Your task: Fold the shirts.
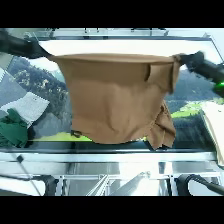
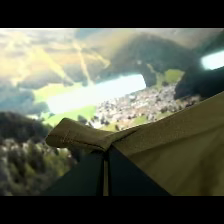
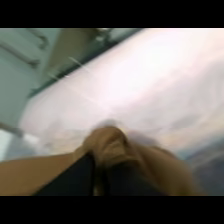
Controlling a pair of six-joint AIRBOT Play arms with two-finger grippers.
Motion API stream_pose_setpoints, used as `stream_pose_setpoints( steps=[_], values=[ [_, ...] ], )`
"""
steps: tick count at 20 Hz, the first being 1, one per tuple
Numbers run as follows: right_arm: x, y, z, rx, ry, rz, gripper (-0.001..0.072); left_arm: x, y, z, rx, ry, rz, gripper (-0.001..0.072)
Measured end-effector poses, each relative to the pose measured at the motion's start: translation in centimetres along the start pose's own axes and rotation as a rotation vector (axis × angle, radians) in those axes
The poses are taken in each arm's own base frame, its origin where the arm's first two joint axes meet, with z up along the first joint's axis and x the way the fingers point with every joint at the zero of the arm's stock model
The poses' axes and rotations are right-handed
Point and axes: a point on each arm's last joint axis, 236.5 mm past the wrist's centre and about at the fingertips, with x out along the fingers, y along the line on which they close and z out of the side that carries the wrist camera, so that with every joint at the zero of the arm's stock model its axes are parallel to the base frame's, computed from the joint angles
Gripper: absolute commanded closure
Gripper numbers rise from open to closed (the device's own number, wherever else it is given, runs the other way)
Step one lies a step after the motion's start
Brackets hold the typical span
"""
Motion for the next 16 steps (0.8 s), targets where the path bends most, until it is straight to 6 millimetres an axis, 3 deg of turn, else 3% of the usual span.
stream_pose_setpoints(
  steps=[1,2,4,5,7,10,12,16],
  values=[
    [1.9,-2.2,-0.4,0.013,0.008,-0.027,0.0337,2.7,1.6,-0.7,-0.027,0.051,0.006,0.0237],
    [3.5,-3.3,-1.1,0.020,0.035,-0.024,0.0337,4.8,2.7,-1.5,-0.059,0.093,-0.001,-0.0006],
    [5.1,-3.8,-2.1,0.021,0.100,0.036,0.0337,7.5,3.4,-2.9,-0.116,0.147,-0.037,-0.0006],
    [5.1,-4.9,-1.4,0.024,0.098,0.031,0.0336,7.9,4.6,-3.8,-0.153,0.164,-0.030,-0.0006],
    [3.8,-6.6,-1.0,0.033,0.140,0.031,0.0336,7.6,6.9,-5.6,-0.226,0.192,-0.008,-0.0005],
    [0.3,-10.4,-2.1,0.046,0.273,-0.033,0.0332,5.6,8.1,-8.6,-0.328,0.245,-0.034,-0.0005],
    [-1.9,-12.7,-4.4,0.044,0.403,-0.097,0.0262,4.4,7.7,-10.7,-0.394,0.282,-0.078,-0.0004],
    [-4.1,-16.2,-9.3,0.033,0.619,-0.194,0.0257,3.2,3.4,-16.2,-0.509,0.389,-0.193,0.0012]
  ],
)
